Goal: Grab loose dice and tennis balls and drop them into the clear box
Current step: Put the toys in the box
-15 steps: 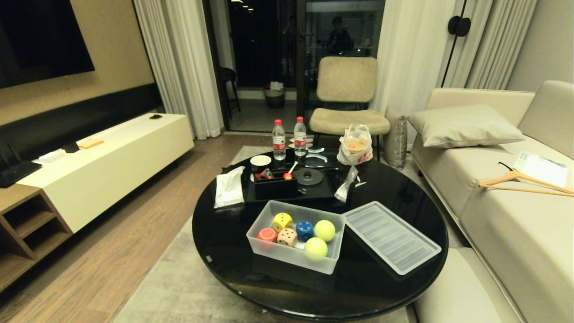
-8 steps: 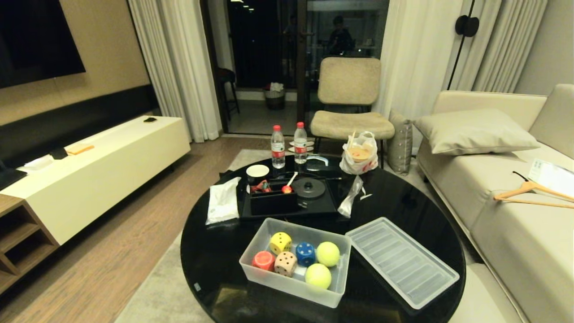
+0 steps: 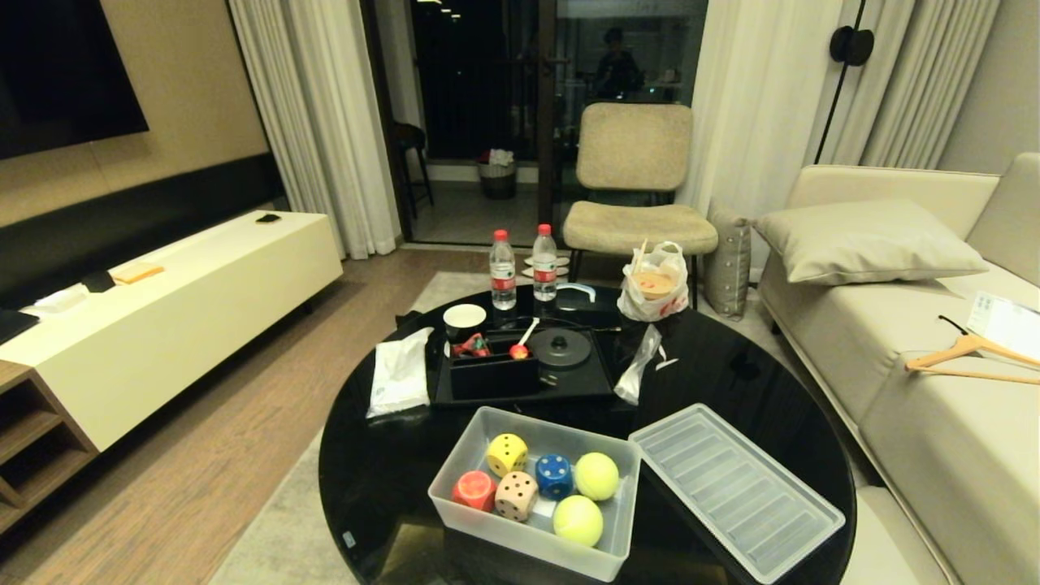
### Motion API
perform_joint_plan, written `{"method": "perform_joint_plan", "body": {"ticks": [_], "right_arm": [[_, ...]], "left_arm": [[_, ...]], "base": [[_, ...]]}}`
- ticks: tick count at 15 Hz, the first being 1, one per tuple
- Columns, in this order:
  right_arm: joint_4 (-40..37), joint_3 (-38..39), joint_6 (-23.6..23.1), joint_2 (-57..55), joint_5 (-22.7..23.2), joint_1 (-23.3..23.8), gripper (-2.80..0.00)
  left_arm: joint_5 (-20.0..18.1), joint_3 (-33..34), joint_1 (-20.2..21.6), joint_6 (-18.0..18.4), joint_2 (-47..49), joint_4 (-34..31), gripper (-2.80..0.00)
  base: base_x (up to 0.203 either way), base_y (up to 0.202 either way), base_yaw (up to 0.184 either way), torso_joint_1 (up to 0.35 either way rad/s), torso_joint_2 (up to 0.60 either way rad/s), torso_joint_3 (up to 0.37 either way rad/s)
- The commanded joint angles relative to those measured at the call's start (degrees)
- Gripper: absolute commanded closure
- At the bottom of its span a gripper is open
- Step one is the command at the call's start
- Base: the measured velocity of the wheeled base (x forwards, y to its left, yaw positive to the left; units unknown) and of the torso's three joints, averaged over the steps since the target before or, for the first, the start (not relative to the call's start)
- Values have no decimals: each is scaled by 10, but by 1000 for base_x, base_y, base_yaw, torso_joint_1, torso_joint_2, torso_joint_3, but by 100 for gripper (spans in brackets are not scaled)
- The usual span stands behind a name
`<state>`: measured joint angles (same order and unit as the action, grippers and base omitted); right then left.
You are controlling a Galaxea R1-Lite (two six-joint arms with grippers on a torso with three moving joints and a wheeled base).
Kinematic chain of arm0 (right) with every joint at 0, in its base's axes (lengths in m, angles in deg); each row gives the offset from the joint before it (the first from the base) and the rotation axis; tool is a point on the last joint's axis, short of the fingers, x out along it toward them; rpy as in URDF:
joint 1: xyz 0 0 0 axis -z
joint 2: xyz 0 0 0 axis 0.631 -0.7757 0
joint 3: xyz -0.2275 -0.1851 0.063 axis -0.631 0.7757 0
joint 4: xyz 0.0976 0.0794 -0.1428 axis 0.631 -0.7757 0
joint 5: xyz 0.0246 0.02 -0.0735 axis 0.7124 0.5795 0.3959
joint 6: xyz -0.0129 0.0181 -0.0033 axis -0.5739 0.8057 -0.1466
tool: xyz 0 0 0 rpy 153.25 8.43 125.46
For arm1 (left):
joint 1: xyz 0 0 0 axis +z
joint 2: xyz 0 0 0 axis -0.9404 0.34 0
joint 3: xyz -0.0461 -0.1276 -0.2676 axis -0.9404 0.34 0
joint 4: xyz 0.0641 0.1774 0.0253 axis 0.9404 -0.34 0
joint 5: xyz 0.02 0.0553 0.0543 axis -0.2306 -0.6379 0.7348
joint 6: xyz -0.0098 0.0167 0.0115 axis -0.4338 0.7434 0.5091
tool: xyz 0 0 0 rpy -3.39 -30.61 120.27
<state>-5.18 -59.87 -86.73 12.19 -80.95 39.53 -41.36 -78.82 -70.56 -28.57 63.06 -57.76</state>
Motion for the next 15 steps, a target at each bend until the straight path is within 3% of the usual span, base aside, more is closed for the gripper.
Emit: {"method": "perform_joint_plan", "body": {"ticks": [1, 4, 6, 12, 15], "right_arm": [[0, 0, 0, -1, 0, -1, 0], [0, 0, 0, -1, 1, 0, 0], [0, 0, 0, -1, 0, 0, 0], [0, 0, 0, -1, 1, 0, 0], [0, 0, 0, -1, 1, -1, 0]], "left_arm": [[0, 1, 0, 2, 0, 0, 0], [-5, -63, 0, 9, 10, -14, 0], [-24, -136, 0, 11, 84, -33, 0], [-77, -442, -15, -1, 478, -13, 0], [-97, -586, -72, -4, 650, -10, 0]], "base": [[0, 0, 0, 0, 0, 0], [0, 0, 0, 0, 0, 0], [0, 0, 0, 0, 0, 0], [0, 0, 0, 0, 0, 0], [0, 0, 0, 0, 0, 0]]}}
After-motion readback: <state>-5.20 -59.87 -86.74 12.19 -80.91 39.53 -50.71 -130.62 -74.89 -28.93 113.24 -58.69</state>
